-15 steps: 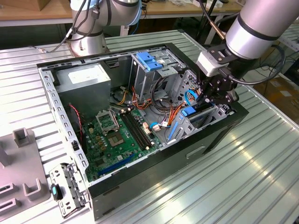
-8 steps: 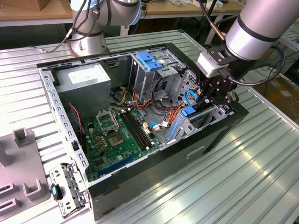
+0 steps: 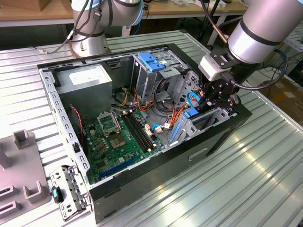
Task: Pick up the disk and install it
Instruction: 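Insert the second disk wire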
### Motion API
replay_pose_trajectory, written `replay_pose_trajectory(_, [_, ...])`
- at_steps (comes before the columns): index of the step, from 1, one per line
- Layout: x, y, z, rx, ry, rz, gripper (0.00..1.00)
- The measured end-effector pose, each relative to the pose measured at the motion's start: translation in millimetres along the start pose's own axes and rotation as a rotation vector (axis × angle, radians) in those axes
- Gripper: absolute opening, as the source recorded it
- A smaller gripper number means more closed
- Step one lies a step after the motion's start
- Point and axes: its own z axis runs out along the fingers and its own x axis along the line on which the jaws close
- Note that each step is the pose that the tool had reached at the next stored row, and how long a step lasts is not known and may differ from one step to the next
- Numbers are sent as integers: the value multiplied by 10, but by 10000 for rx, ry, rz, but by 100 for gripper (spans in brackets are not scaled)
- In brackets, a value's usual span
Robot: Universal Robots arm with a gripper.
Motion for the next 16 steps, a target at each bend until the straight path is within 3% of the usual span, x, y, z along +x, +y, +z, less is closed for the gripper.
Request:
replay_pose_trajectory(12, [3,-1,-8,0,-3,0,17])
replay_pose_trajectory(13, [1,-2,-23,0,0,0,24])
replay_pose_trajectory(16, [-8,-8,-86,0,-2,0,24])
